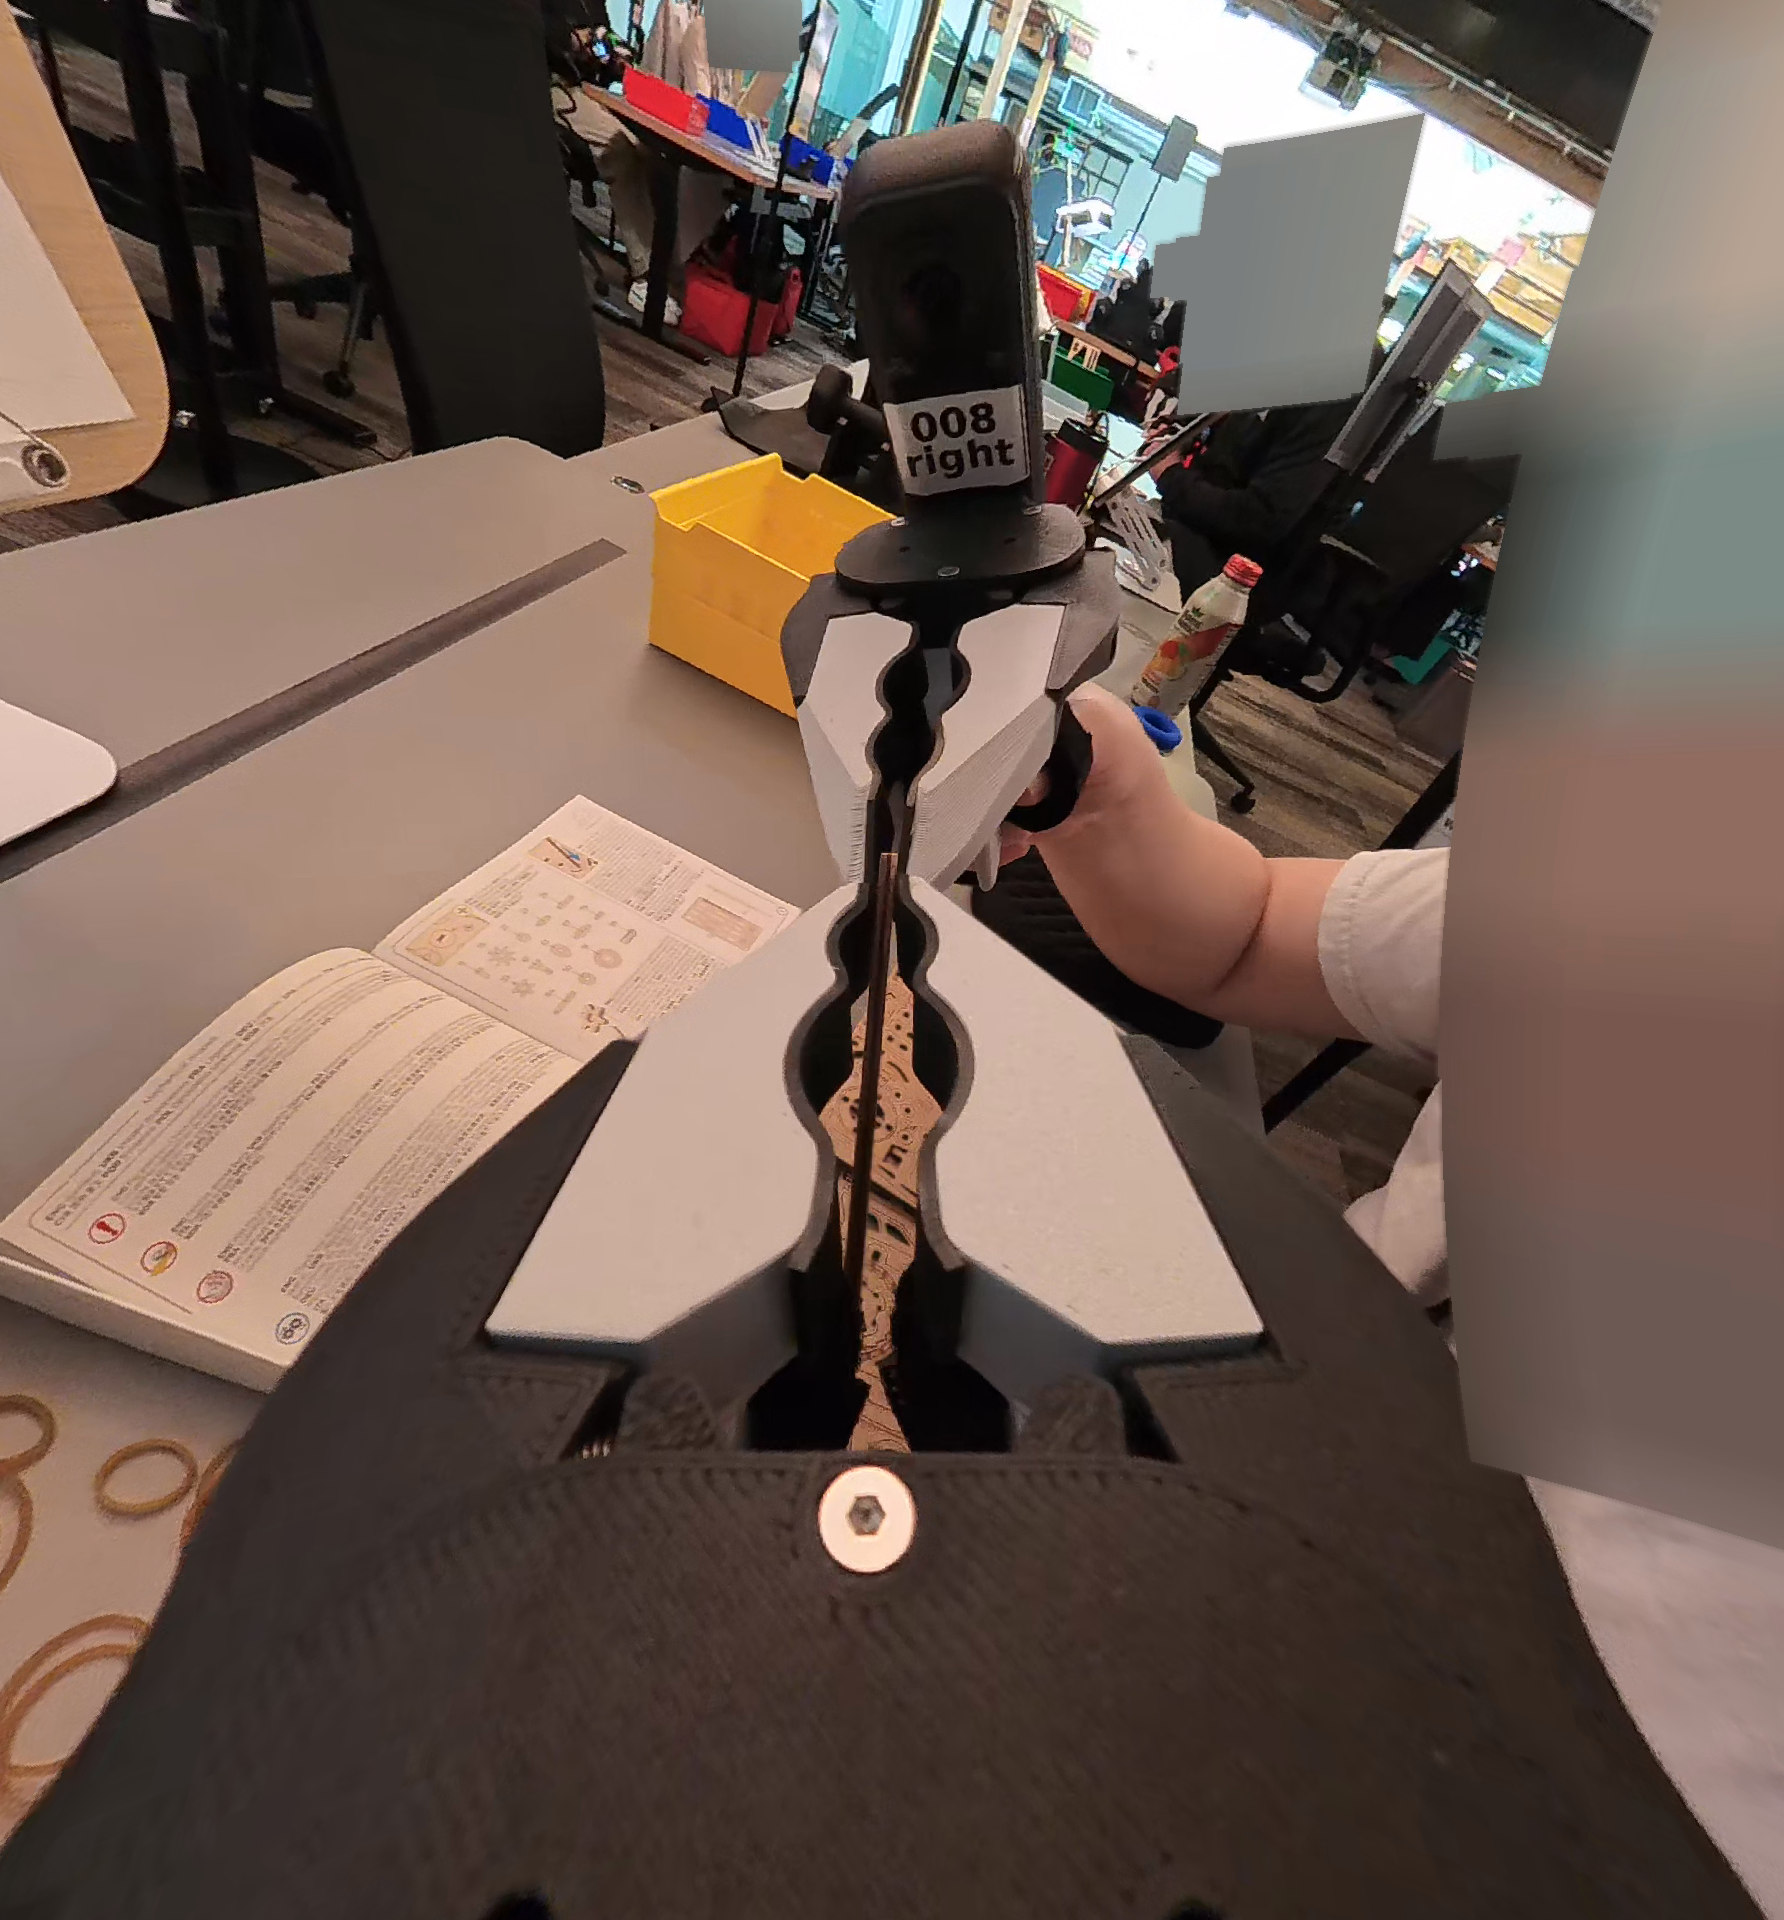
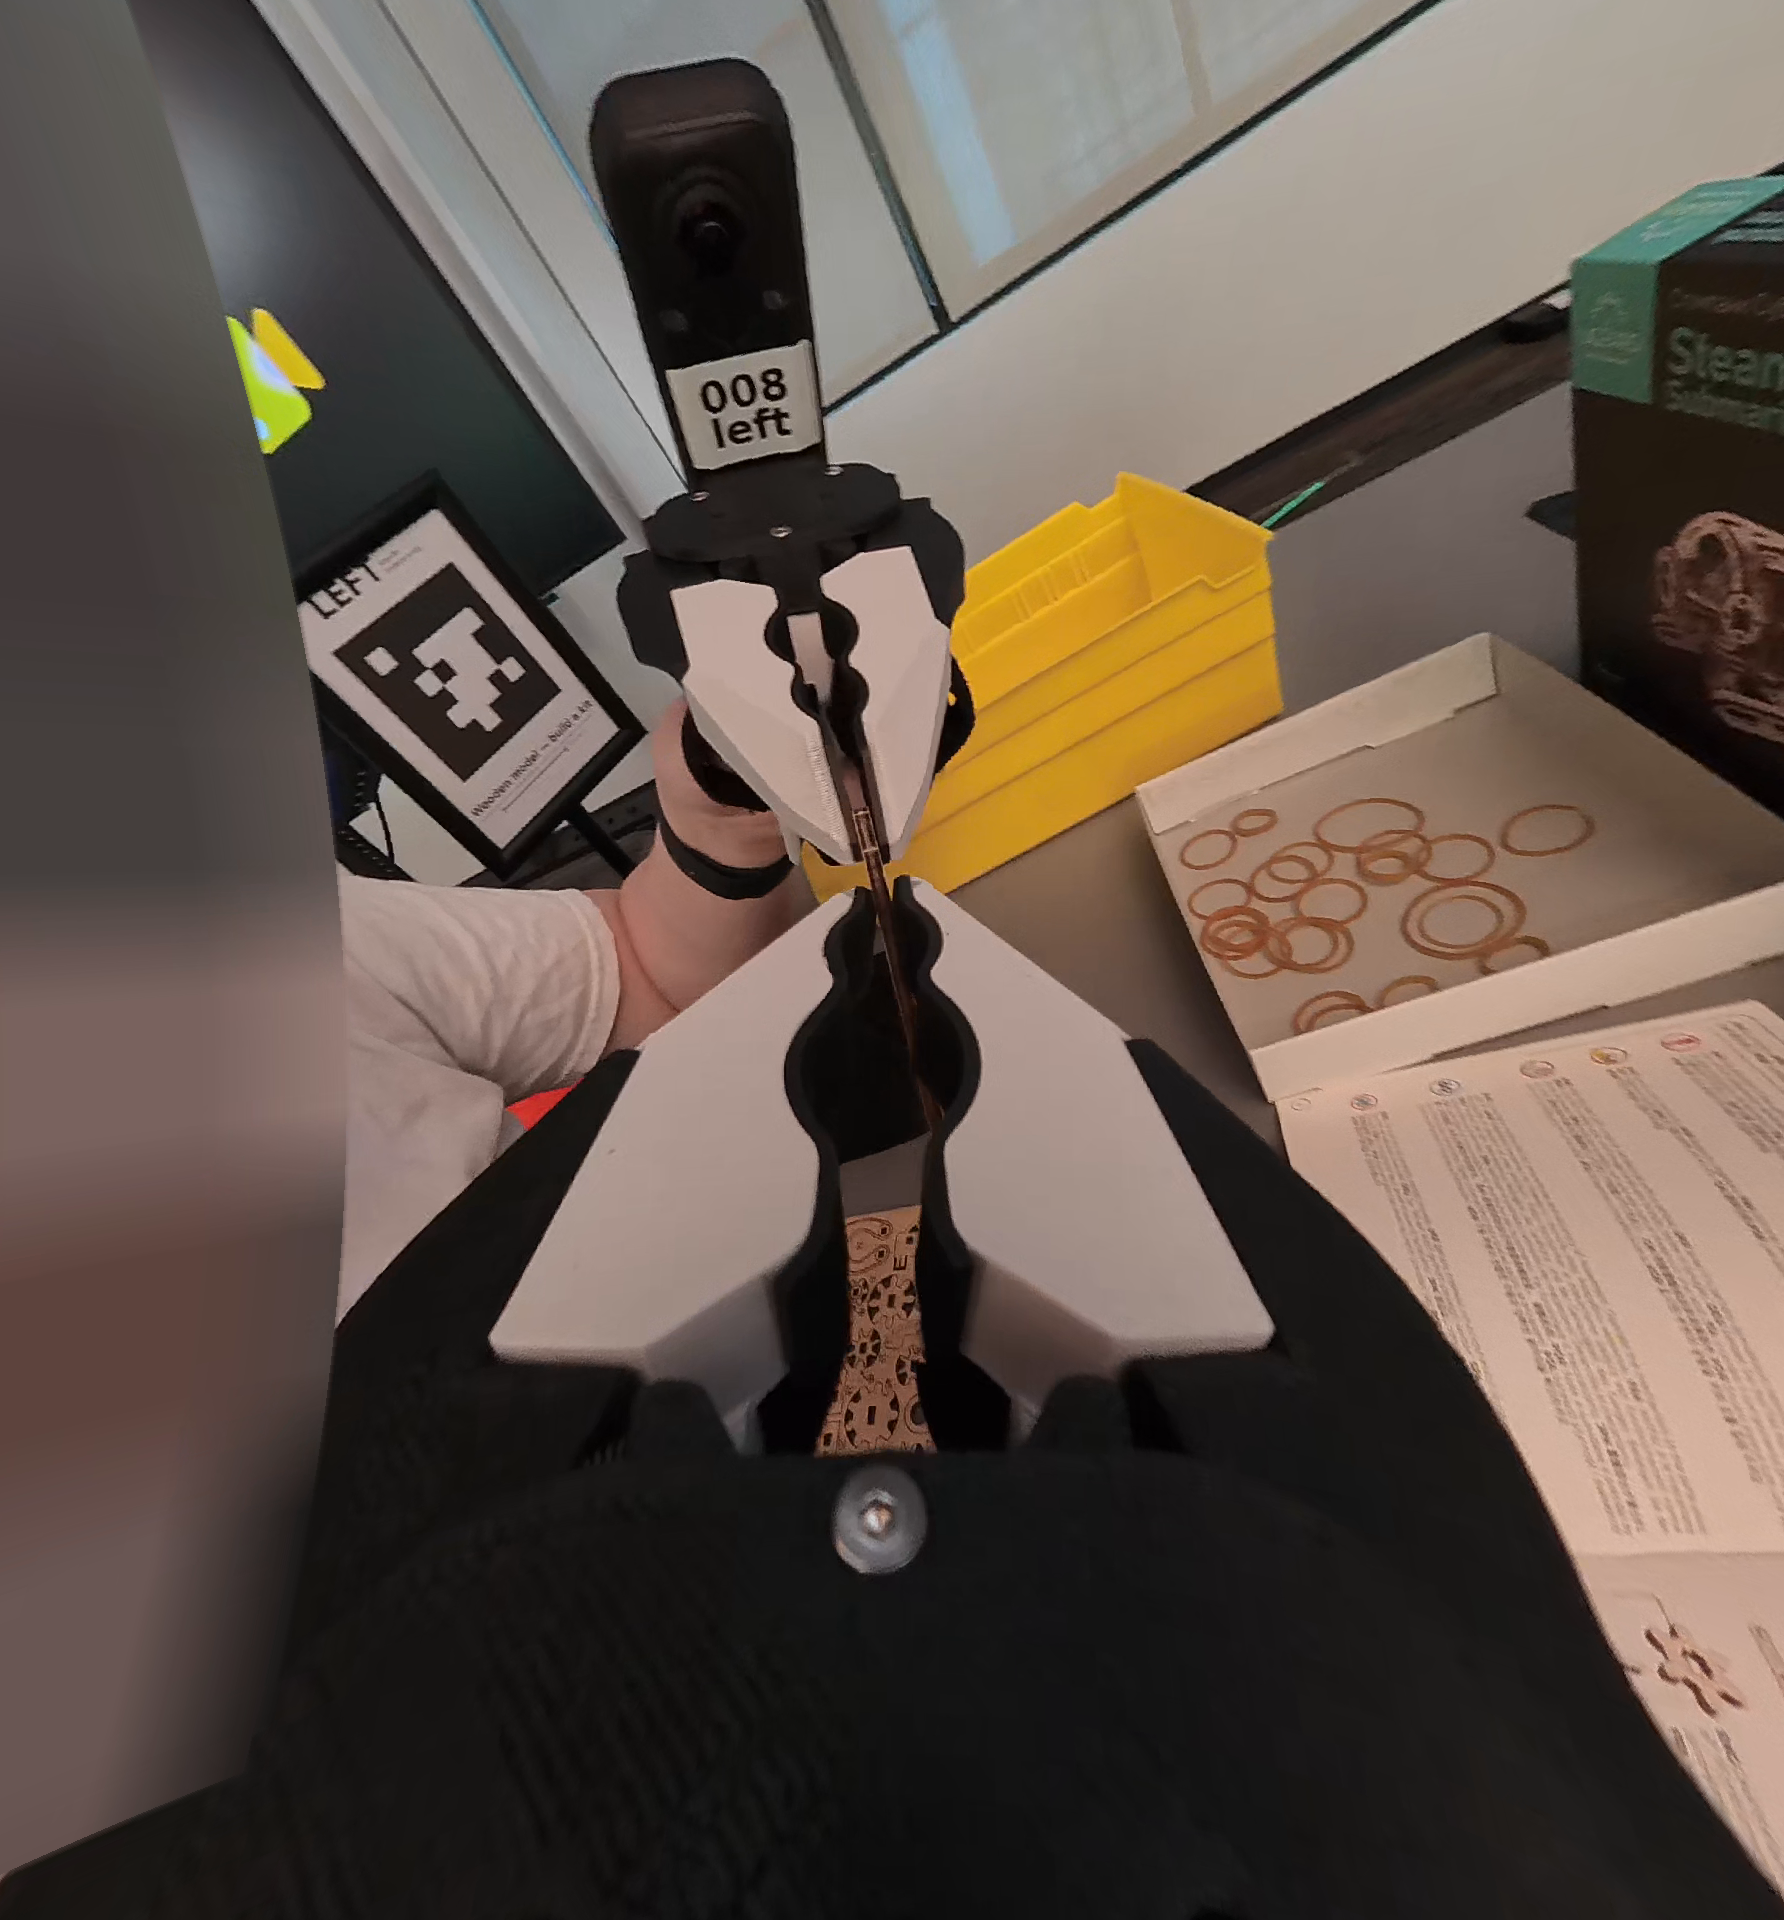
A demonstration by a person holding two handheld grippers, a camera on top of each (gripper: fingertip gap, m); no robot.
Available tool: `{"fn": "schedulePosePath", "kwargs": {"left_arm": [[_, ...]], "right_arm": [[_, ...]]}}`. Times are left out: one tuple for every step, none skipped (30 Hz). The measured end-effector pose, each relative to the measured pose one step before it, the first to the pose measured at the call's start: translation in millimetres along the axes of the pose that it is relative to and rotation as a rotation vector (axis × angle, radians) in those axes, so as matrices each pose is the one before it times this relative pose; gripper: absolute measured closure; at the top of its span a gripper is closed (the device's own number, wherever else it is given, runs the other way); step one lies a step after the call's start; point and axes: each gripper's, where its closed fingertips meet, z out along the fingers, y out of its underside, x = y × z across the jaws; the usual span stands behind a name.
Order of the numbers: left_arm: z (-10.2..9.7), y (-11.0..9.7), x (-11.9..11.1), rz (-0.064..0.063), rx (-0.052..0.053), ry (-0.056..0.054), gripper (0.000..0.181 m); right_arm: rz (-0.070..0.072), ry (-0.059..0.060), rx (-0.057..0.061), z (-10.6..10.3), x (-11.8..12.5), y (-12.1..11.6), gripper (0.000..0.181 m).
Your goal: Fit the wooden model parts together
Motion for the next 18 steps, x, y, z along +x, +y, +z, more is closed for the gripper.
{"fn": "schedulePosePath", "kwargs": {"left_arm": [[0.29, 0.43, -0.60, 0.0044, -0.0022, -0.0061, 0.180], [0.24, 0.31, -0.37, 0.0058, -0.0021, -0.0057, 0.180], [0.19, 0.18, -0.01, 0.0069, -0.0019, -0.0046, 0.180], [0.14, 0.16, 0.17, 0.0062, -0.0020, -0.0030, 0.180], [-0.08, 0.09, 0.22, 0.0034, -0.0015, -0.0009, 0.180], [-0.14, -0.11, 0.42, -0.0004, 0.0002, 0.0030, 0.180], [-0.44, -0.72, 1.17, -0.0057, 0.0043, 0.0111, 0.181], [-0.78, -1.40, 2.02, -0.0141, 0.0081, 0.0198, 0.181], [-0.87, -1.47, 2.63, -0.0198, 0.0088, 0.0259, 0.180], [-0.72, -1.59, 3.25, -0.0204, 0.0094, 0.0304, 0.181], [-0.57, -1.12, 2.70, -0.0180, 0.0064, 0.0266, 0.181], [-0.19, -0.08, 1.32, -0.0122, -0.0002, 0.0153, 0.180], [0.00, 0.38, 0.81, -0.0067, -0.0023, 0.0094, 0.180], [-0.12, 0.08, 1.12, -0.0041, -0.0005, 0.0092, 0.180], [-0.04, -0.31, 1.52, -0.0028, 0.0011, 0.0103, 0.180], [0.04, -0.33, 1.99, -0.0032, 0.0011, 0.0120, 0.180], [0.05, -0.20, 1.79, -0.0033, -0.0001, 0.0108, 0.180], [-0.03, -0.14, 1.11, -0.0002, -0.0002, 0.0054, 0.180]], "right_arm": [[0.0069, 0.0027, -0.0016, -0.01, 0.59, 0.40, 0.179], [0.0089, -0.0012, -0.0007, -0.13, 0.42, 0.23, 0.179], [0.0109, -0.0056, -0.0005, -0.10, -0.04, 0.25, 0.179], [0.0106, -0.0072, -0.0002, -0.01, -0.34, 0.11, 0.179], [0.0012, -0.0054, -0.0004, 0.01, -0.26, 0.16, 0.179], [-0.0107, -0.0032, -0.0007, 0.07, -0.67, -0.04, 0.179], [-0.0239, -0.0058, 0.0015, 0.09, -1.65, -0.59, 0.180], [-0.0362, -0.0098, 0.0044, -0.04, -3.07, -1.20, 0.179], [-0.0231, -0.0099, 0.0027, -0.03, -3.33, -1.22, 0.180], [-0.0263, -0.0118, 0.0051, -0.10, -3.97, -1.65, 0.179], [-0.0307, -0.0040, 0.0029, -0.07, -2.91, -1.10, 0.179], [-0.0238, 0.0068, -0.0073, 0.25, -0.97, 0.27, 0.179], [-0.0290, 0.0072, -0.0070, 0.15, -0.68, 0.52, 0.179], [-0.0249, 0.0021, 0.0000, -0.13, -1.12, -0.35, 0.179], [-0.0082, -0.0049, 0.0012, -0.09, -1.46, -0.54, 0.179], [-0.0055, -0.0126, 0.0032, -0.16, -2.22, -0.66, 0.179], [-0.0020, -0.0124, 0.0026, -0.16, -1.87, -0.56, 0.179], [0.0002, -0.0065, 0.0030, 0.03, -0.82, -0.34, 0.179]]}}
